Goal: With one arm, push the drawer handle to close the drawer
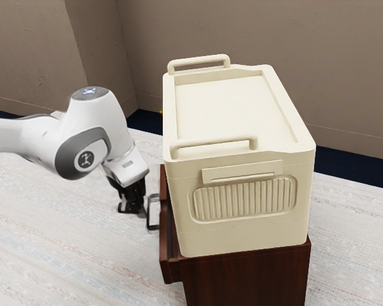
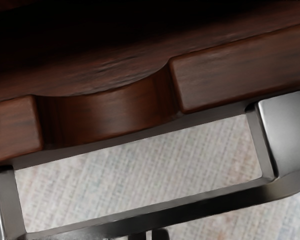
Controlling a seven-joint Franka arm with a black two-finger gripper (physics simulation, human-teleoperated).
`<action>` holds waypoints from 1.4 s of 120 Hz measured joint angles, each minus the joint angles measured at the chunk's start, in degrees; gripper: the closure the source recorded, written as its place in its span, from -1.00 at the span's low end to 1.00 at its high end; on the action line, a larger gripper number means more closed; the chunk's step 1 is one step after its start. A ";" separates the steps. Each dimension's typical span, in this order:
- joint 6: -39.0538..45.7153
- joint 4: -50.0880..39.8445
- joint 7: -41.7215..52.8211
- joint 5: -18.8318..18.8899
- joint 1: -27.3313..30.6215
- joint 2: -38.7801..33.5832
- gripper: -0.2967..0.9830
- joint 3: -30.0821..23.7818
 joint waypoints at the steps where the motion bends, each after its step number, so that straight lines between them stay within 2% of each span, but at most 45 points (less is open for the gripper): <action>1: 0.03 0.10 0.00 -0.05 0.00 0.12 0.69 -0.07; 70: 5.96 1.40 0.23 -3.98 0.88 3.12 0.67 -2.48; 84: 6.39 -1.47 0.08 -4.33 0.84 0.99 0.69 -2.60; 96: 4.52 -3.41 -0.34 -4.42 1.49 -4.06 0.69 -2.59; 100: 3.35 -3.60 -0.49 -4.43 1.92 -5.39 0.63 -2.56; 112: -0.67 -3.04 -1.18 -4.22 3.12 -7.36 0.27 -2.50; 130: -9.78 4.12 -4.24 -2.82 4.32 -10.86 -0.14 -2.48; 147: -15.64 5.37 -7.35 -2.21 5.27 -11.60 -0.33 -2.62; 168: -18.82 6.14 -10.76 -1.95 5.78 -11.43 -0.45 -3.30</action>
